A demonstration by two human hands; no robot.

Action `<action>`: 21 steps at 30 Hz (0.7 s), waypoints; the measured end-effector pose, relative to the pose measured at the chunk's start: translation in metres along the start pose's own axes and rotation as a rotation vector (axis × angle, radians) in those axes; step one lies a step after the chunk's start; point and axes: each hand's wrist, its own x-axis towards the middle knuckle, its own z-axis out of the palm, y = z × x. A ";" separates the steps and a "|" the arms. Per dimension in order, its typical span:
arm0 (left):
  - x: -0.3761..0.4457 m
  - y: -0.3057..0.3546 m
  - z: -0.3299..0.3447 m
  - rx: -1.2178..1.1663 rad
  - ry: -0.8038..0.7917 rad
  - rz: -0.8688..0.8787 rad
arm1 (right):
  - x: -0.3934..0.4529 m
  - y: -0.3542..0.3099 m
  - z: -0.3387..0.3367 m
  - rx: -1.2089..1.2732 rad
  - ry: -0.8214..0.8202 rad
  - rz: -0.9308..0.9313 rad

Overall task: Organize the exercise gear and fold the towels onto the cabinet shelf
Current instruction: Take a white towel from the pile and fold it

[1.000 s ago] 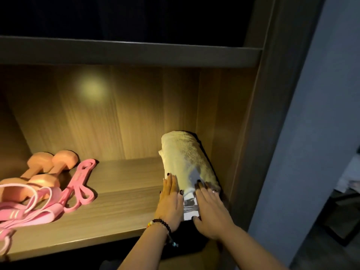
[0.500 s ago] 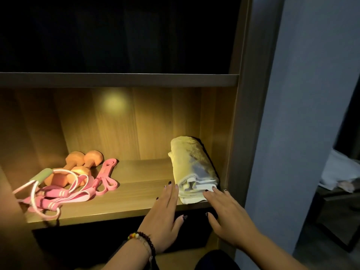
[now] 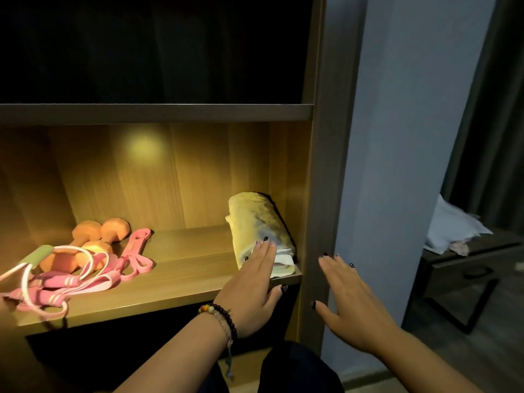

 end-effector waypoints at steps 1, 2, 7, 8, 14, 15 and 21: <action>0.009 0.004 0.006 0.002 -0.002 0.010 | -0.001 0.009 0.000 0.007 -0.001 0.031; 0.018 0.008 0.013 0.006 0.000 0.016 | -0.001 0.019 0.000 0.018 -0.004 0.067; 0.066 0.037 0.059 0.064 -0.047 0.121 | -0.004 0.077 0.001 0.003 -0.049 0.236; 0.075 0.043 0.068 0.072 -0.073 0.151 | -0.006 0.089 0.001 0.011 -0.058 0.241; 0.135 0.056 0.116 0.101 -0.104 0.315 | 0.000 0.143 0.012 0.129 -0.045 0.192; 0.144 0.058 0.123 0.100 -0.124 0.330 | 0.004 0.152 0.014 0.139 -0.038 0.220; 0.208 0.090 0.157 -0.080 -0.285 0.453 | 0.012 0.220 0.025 0.145 0.008 0.451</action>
